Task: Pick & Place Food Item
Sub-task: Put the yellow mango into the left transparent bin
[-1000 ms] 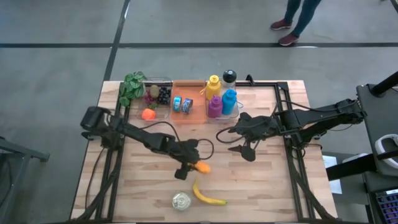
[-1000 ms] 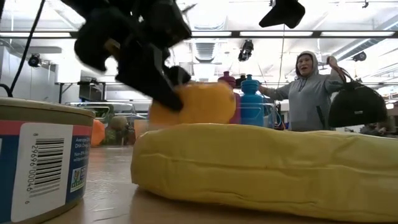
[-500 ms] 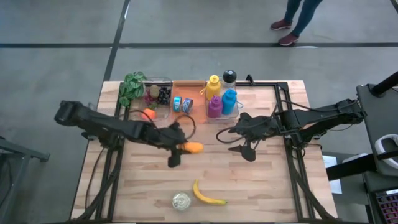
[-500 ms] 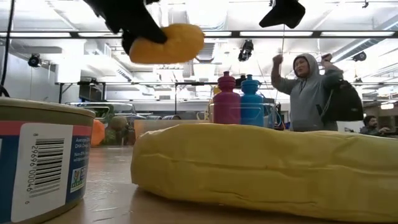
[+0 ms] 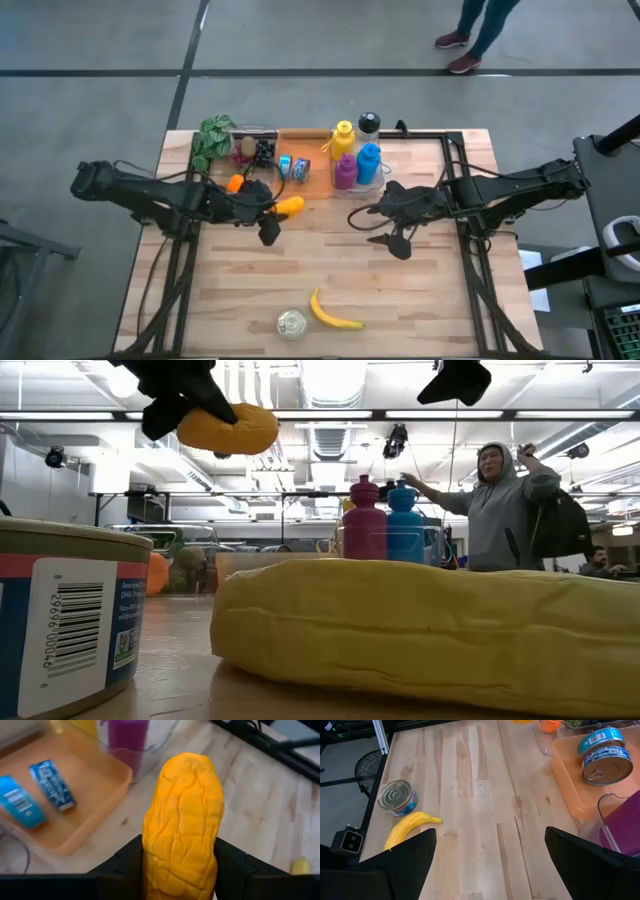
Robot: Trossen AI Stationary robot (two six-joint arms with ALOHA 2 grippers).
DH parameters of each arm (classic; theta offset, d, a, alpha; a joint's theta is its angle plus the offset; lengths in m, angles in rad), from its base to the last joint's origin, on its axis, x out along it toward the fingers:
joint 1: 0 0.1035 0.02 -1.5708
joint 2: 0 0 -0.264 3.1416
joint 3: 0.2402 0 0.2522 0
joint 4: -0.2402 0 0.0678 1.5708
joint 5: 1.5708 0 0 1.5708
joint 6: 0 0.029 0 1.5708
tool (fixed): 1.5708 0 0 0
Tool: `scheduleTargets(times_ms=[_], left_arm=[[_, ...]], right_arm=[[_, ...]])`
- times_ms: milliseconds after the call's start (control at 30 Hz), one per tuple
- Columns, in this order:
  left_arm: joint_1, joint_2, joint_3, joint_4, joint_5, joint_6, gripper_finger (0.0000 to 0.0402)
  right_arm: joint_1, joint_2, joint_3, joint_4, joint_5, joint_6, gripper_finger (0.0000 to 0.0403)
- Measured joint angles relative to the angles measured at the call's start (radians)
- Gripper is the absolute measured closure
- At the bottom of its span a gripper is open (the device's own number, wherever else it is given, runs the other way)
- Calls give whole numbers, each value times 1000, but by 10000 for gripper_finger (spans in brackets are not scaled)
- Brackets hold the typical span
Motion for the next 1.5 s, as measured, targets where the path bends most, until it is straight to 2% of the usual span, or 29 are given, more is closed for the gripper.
scheduleTargets(times_ms=[433, 733, 1000, 1133, 1300, 1500], left_arm=[[38, -45, 2, -208, -88, -281, 227], [170, -51, -2, -415, -104, -519, 227], [359, -41, -19, -422, -116, -489, 227], [455, -10, -19, -344, -124, -418, 227], [514, 69, -20, -248, -123, -332, 227], [537, 146, -20, -260, -129, -310, 227]], right_arm=[[0, 0, 0, 4, 0, 0, 33], [0, 0, 0, 4, 0, 0, 33], [0, 0, 0, 4, 0, 0, 33], [0, 0, 0, 4, 0, 0, 33], [0, 0, 0, 5, 0, 0, 33], [0, 0, 0, 5, 0, 0, 33]])
